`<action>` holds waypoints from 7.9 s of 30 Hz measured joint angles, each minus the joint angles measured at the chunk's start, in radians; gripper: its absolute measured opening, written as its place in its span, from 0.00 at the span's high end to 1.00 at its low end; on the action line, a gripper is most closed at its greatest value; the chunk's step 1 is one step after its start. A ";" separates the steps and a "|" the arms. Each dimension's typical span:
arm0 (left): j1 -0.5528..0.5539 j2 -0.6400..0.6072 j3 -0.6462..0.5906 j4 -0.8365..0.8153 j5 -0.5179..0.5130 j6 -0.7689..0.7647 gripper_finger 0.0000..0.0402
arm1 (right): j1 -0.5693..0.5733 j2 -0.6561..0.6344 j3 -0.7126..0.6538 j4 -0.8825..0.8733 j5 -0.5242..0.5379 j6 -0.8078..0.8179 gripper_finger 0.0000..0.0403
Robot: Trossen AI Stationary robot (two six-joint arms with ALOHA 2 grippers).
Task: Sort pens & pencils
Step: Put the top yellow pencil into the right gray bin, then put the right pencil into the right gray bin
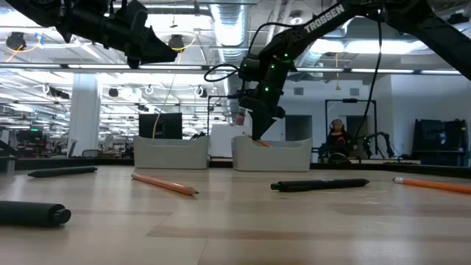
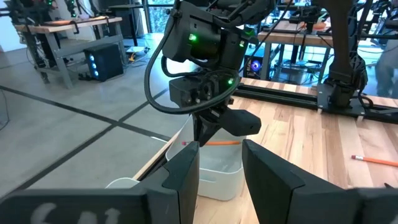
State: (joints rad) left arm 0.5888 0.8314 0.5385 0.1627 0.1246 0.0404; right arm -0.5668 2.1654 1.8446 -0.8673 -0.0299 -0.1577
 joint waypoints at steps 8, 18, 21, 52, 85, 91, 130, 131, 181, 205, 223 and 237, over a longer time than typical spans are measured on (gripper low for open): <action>0.000 0.000 0.000 -0.039 0.000 -0.001 0.72 | 0.004 0.000 0.000 0.000 0.002 0.000 0.85; 0.000 0.000 0.000 -0.041 0.000 -0.018 0.72 | 0.004 0.000 0.000 0.000 0.004 0.000 0.85; 0.000 0.000 0.000 -0.041 0.000 -0.019 0.72 | 0.004 0.000 0.000 0.001 0.004 0.000 0.85; 0.000 0.000 0.000 -0.040 0.000 0.000 0.72 | 0.004 0.000 0.000 0.001 0.004 0.000 0.83; 0.000 0.000 0.000 -0.040 0.000 0.000 0.72 | 0.061 -0.089 0.001 -0.076 0.004 0.061 0.72; 0.000 0.000 0.000 -0.039 0.000 0.000 0.72 | 0.102 -0.175 0.002 -0.087 0.002 0.124 0.72; -0.001 0.000 0.000 -0.048 0.110 -0.083 0.72 | 0.566 -0.303 -0.103 -0.460 0.001 0.238 0.72; -0.001 0.000 0.000 -0.047 0.126 -0.100 0.72 | 0.577 -0.311 -0.122 -0.460 0.001 0.256 0.72; -0.131 0.000 0.000 -0.146 0.123 -0.161 0.72 | 1.037 -0.672 -0.937 -0.088 0.241 1.669 0.40; -0.134 0.000 0.000 -0.156 0.097 -0.161 0.72 | 1.044 -0.672 -0.941 -0.055 0.239 1.758 0.37; -0.134 0.000 0.000 -0.157 0.097 -0.161 0.72 | 1.145 -0.671 -1.030 0.131 0.215 1.994 0.37; -0.134 0.000 0.000 -0.156 0.038 -0.155 0.72 | 1.141 -0.671 -1.113 0.169 0.210 1.983 0.37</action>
State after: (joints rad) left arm 0.4545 0.8314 0.5388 0.0063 0.1629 -0.1146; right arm 0.5739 1.4940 0.7314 -0.6979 0.1800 1.8256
